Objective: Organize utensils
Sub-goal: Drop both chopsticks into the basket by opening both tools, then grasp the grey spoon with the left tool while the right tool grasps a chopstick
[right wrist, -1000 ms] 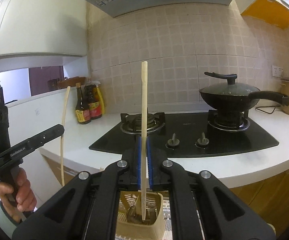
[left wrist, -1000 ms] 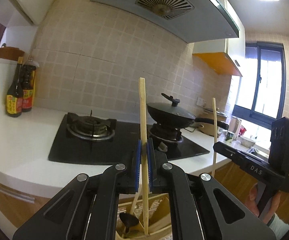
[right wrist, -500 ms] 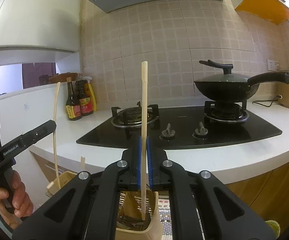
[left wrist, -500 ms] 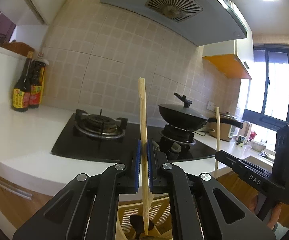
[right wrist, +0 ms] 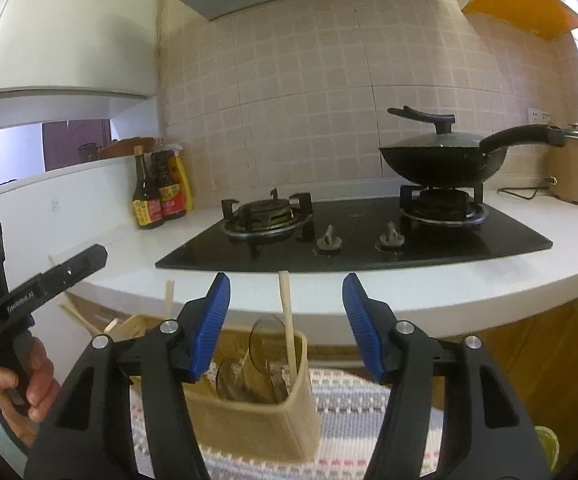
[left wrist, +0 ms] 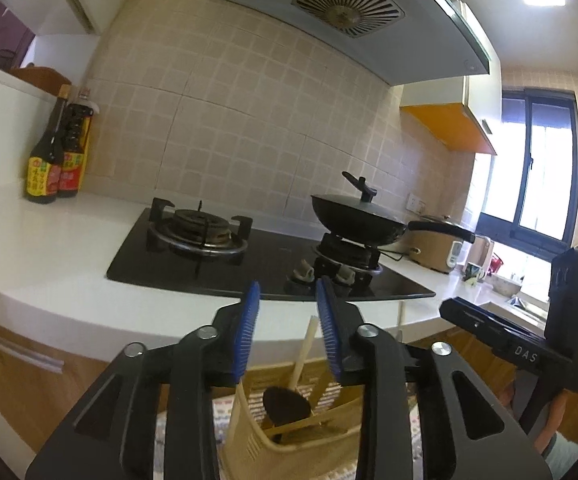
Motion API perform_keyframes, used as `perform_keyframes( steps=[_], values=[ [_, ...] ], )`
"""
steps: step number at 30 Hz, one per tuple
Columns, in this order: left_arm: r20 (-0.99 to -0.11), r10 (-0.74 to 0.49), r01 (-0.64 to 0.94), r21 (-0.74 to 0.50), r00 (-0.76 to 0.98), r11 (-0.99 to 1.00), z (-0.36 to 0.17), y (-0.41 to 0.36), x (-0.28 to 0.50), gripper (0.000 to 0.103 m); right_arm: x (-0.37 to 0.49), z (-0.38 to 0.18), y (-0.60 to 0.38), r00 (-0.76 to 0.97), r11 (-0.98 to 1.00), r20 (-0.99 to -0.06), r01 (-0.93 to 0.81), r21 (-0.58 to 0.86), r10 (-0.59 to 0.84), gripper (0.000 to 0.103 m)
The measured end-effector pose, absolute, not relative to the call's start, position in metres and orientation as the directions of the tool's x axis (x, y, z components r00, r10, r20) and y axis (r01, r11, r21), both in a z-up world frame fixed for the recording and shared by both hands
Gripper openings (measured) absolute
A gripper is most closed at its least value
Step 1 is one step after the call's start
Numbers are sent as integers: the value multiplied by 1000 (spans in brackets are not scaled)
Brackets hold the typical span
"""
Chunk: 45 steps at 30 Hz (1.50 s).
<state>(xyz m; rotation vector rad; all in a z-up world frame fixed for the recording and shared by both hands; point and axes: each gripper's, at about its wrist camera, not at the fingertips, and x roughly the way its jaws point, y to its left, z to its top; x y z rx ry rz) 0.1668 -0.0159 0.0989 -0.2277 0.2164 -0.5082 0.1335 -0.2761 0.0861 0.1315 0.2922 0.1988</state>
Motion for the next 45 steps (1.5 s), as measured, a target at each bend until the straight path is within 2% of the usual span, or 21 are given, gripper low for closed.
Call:
perform_keyframes(
  steps=[9, 12, 14, 18, 21, 24, 27, 29, 33, 38, 40, 45],
  values=[
    [-134, -511, 473, -238, 849, 848, 120, -11, 129, 35, 101, 99, -273, 922, 979, -337, -153, 132, 189, 55],
    [-134, -521, 485, -233, 843, 843, 127, -10, 112, 43, 91, 100, -267, 899, 981, -395, -153, 120, 188, 55],
    [-151, -532, 495, -222, 833, 840, 130, -10, 100, 44, 84, 97, -261, 871, 981, -452, -158, 113, 193, 55],
    [-245, -519, 480, -202, 819, 853, 126, -13, 75, 48, 70, 75, -243, 768, 981, -612, -175, 83, 189, 55],
    [-373, -448, 410, -180, 813, 894, 114, -15, 59, 56, 60, 48, -231, 683, 983, -709, -162, 83, 172, 55],
    [-503, -419, 389, -171, 756, 905, 89, -19, 48, 57, 50, 8, -223, 556, 988, -818, -122, 96, 148, 55],
    [-635, -379, 387, -135, 673, 912, 58, -27, 40, 57, 43, -20, -221, 458, 983, -870, -108, 151, 184, 52],
    [-687, -365, 390, -128, 629, 912, 42, -30, 38, 57, 37, -35, -220, 397, 979, -895, -100, 179, 204, 49],
    [-767, -386, 415, -172, 513, 894, 12, -34, 34, 55, 27, -51, -219, 340, 977, -916, -77, 200, 215, 36],
    [-814, -408, 432, -219, 413, 875, -14, -39, 29, 55, 19, -57, -212, 322, 981, -926, -69, 184, 196, 31],
    [-834, -399, 437, -218, 381, 873, -24, -41, 27, 51, 16, -56, -208, 311, 979, -929, -75, 187, 201, 26],
    [-866, -380, 459, -208, 324, 864, -40, -55, 20, 45, 16, -58, -193, 310, 987, -938, -100, 129, 154, 25]
  ],
)
